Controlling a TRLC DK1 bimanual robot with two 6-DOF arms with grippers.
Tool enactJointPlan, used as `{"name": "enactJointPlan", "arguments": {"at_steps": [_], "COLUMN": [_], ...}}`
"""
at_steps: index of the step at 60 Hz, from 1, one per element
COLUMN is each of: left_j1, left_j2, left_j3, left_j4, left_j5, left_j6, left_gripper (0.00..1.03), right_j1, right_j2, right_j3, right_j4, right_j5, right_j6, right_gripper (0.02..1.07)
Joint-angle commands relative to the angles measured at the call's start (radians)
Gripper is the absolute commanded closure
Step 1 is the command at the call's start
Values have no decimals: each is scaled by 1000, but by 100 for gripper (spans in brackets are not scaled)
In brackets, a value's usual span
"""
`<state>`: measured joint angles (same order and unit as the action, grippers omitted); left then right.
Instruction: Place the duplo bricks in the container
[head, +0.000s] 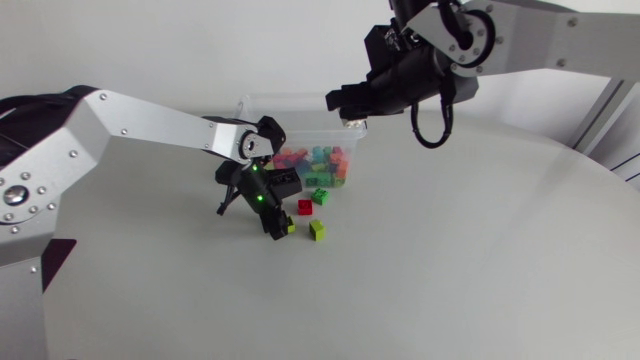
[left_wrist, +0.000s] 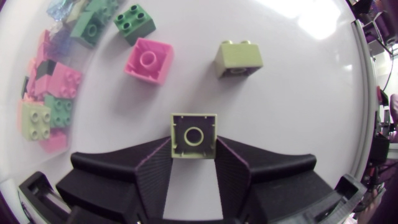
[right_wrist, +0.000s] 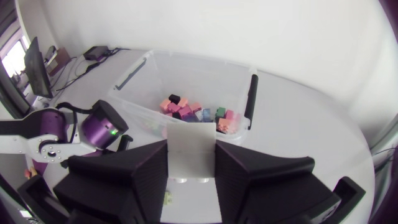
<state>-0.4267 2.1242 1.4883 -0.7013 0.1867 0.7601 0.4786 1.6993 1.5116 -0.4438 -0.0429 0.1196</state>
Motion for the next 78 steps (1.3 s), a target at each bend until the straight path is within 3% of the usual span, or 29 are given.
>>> {"name": "enactJointPlan", "arguments": {"at_steps": [1, 33, 45, 57, 72, 75, 78], "left_j1": [25, 52, 65, 62, 69, 75, 80], "left_j2": [-86, -414, -455, -464, -483, -486, -489], "left_j3": [-36, -140, -115, -99, -79, -77, -76], "left_j4": [-29, -50, -50, -50, -49, -41, -30], "left_j5": [20, 66, 69, 74, 77, 79, 82], "left_j6": [7, -44, -73, -93, -119, -127, -137], "left_gripper": [90, 90, 90, 90, 90, 90, 90], "right_j1": [14, 11, 11, 18, 31, 37, 41], "right_j2": [56, 243, 284, 299, 353, 362, 367], "right_j3": [39, 167, 176, 133, 187, 193, 193], "right_j4": [34, 209, 264, 413, 439, 441, 453], "right_j5": [-6, 14, 25, 43, 81, 92, 109], "right_j6": [3, -6, -14, -46, -37, -37, -37], "right_gripper": [77, 77, 77, 77, 77, 71, 57]}}
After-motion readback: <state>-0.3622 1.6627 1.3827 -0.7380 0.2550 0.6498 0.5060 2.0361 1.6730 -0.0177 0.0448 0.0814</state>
